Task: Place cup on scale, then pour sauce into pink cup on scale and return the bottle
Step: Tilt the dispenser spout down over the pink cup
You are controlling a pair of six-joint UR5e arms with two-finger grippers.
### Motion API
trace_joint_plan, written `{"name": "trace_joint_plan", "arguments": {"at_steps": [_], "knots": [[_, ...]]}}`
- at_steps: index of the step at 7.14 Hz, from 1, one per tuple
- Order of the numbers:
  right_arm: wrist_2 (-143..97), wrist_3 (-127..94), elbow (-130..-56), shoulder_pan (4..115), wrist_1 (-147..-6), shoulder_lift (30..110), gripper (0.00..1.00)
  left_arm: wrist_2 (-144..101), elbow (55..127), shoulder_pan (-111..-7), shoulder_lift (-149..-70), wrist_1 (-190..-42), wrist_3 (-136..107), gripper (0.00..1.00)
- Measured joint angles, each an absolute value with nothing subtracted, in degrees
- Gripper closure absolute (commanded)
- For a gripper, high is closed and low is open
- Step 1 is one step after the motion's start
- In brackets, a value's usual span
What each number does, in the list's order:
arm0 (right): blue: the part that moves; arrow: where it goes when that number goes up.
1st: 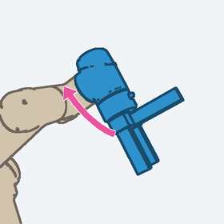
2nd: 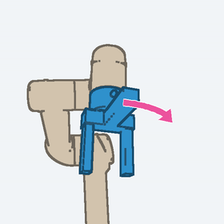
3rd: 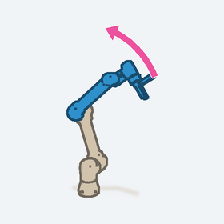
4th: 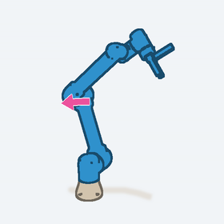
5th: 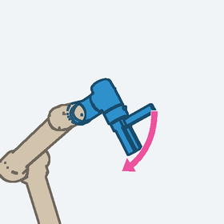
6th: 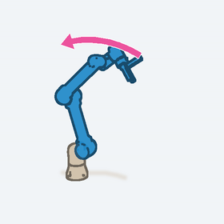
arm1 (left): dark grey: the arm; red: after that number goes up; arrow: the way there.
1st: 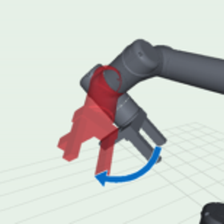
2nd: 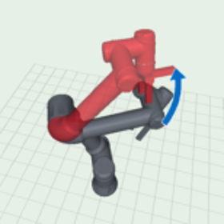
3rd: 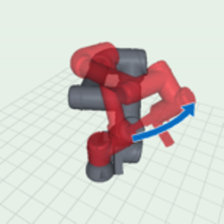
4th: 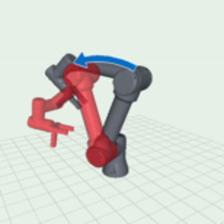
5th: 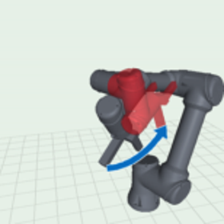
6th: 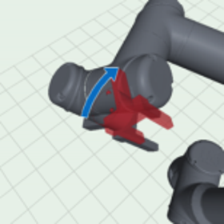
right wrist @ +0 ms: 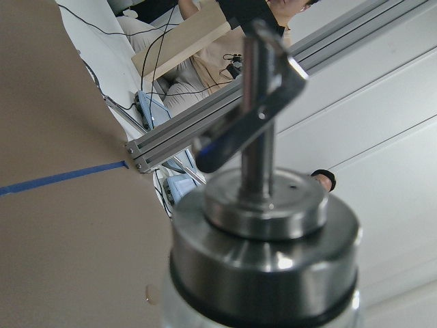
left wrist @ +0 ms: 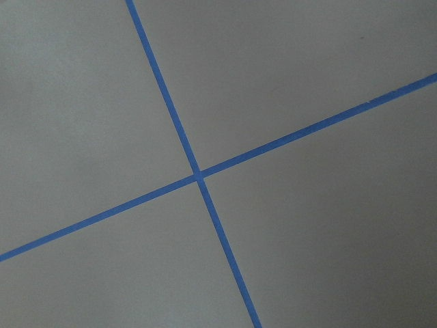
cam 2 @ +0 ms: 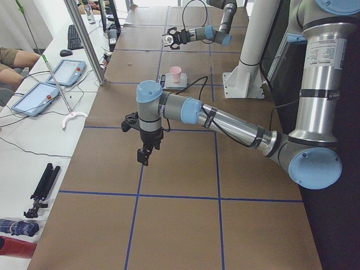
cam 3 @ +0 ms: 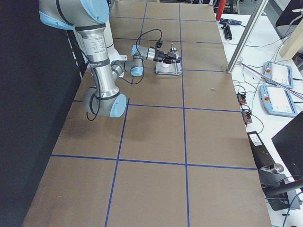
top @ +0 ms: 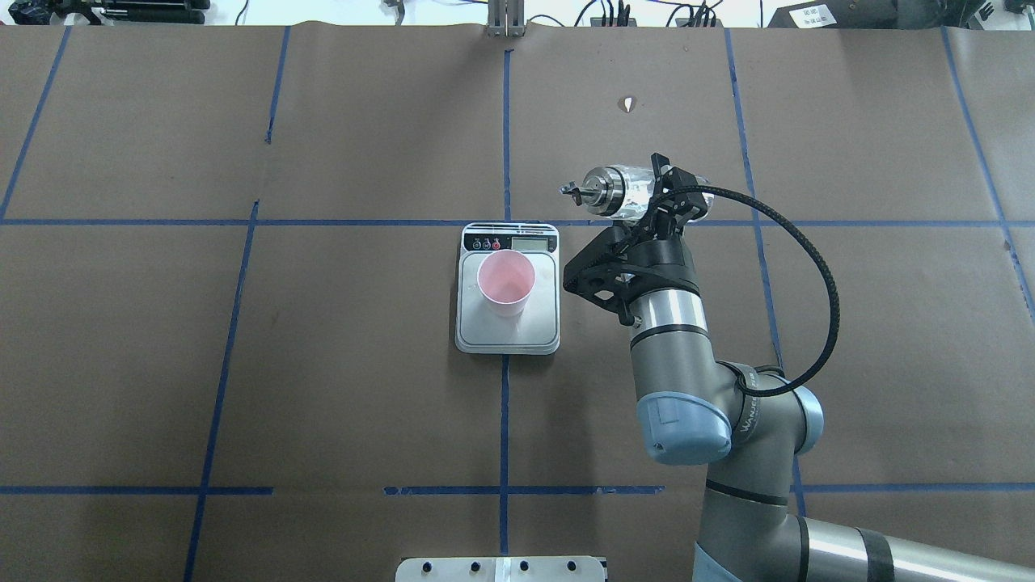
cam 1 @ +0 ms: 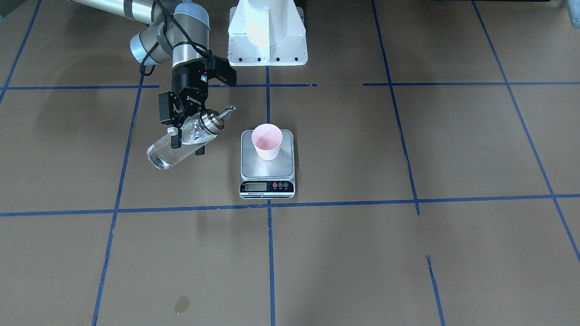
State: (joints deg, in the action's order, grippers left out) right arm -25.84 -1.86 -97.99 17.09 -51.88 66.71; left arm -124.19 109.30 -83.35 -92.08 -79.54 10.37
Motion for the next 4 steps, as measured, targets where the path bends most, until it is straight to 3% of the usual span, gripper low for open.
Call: {"name": "trace_joint_plan", "arguments": {"at_steps": [4], "knots": [[-23.2,-1.9,-92.5,16.6,-52.2,65.5,1.00,-124.2,109.2,-83.3,-92.2,-79.5,10.4,0.00]]}}
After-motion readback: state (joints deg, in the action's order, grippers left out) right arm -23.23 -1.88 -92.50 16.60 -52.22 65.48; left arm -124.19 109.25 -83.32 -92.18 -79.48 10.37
